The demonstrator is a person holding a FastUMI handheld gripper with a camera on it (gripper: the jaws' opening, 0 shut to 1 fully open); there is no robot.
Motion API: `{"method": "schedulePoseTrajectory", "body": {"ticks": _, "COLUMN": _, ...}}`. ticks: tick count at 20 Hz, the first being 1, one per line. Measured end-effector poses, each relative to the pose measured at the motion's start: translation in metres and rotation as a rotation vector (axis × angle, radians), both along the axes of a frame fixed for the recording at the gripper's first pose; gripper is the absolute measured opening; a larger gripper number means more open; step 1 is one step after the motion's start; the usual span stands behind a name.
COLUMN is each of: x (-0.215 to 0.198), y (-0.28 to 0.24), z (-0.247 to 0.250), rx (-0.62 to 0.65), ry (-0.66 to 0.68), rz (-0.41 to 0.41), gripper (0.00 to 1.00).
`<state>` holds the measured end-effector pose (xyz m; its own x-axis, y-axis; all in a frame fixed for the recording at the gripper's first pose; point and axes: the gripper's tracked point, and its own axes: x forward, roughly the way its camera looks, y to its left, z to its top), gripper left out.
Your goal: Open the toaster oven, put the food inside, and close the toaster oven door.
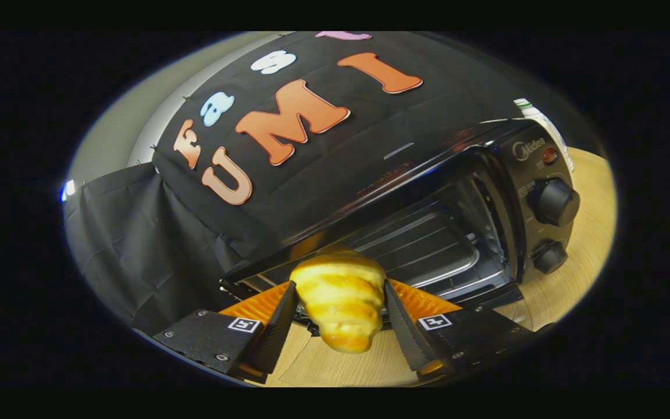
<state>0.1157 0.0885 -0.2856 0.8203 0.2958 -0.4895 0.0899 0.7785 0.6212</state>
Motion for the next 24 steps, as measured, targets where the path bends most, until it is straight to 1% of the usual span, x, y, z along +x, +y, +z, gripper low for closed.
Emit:
{"method": "schedulePoseTrajectory", "body": {"ticks": 6, "x": 0.024, "y": 0.000, "z": -0.007, "rx": -0.106, "ry": -0.029, "rz": 0.010, "gripper": 0.83}}
{"method": "schedulePoseTrajectory", "body": {"ticks": 8, "x": 0.026, "y": 0.005, "z": -0.015, "rx": -0.126, "ry": -0.013, "rz": 0.022, "gripper": 0.83}}
{"method": "schedulePoseTrajectory", "body": {"ticks": 12, "x": 0.036, "y": -0.002, "z": -0.027, "rx": -0.198, "ry": 0.011, "rz": -0.003, "gripper": 0.83}}
{"method": "schedulePoseTrajectory", "body": {"ticks": 17, "x": 0.056, "y": -0.006, "z": -0.031, "rx": -0.261, "ry": 0.010, "rz": -0.006, "gripper": 0.83}}
{"method": "schedulePoseTrajectory", "body": {"ticks": 21, "x": 0.058, "y": -0.005, "z": -0.046, "rx": -0.270, "ry": 0.049, "rz": -0.001, "gripper": 0.85}}
{"method": "schedulePoseTrajectory", "body": {"ticks": 24, "x": 0.056, "y": -0.006, "z": -0.045, "rx": -0.278, "ry": 0.047, "rz": 0.010, "gripper": 0.88}}
